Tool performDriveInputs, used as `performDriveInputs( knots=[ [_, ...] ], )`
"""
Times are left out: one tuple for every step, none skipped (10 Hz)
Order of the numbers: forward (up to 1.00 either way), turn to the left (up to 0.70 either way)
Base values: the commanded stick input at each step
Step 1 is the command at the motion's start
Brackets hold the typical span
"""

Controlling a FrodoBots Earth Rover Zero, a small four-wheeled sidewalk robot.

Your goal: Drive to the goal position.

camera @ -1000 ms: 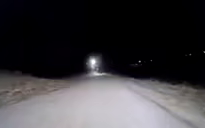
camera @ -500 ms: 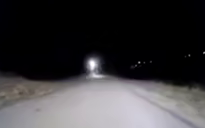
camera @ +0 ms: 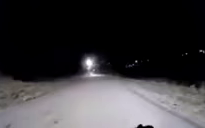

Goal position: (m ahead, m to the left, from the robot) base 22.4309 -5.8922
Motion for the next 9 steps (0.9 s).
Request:
performDriveInputs(
  knots=[
    [1.00, 0.00],
    [1.00, 0.00],
    [1.00, 0.00],
    [1.00, 0.00],
    [1.00, 0.00],
    [1.00, 0.00],
    [1.00, 0.00],
    [1.00, 0.00],
    [1.00, 0.00]
  ],
)
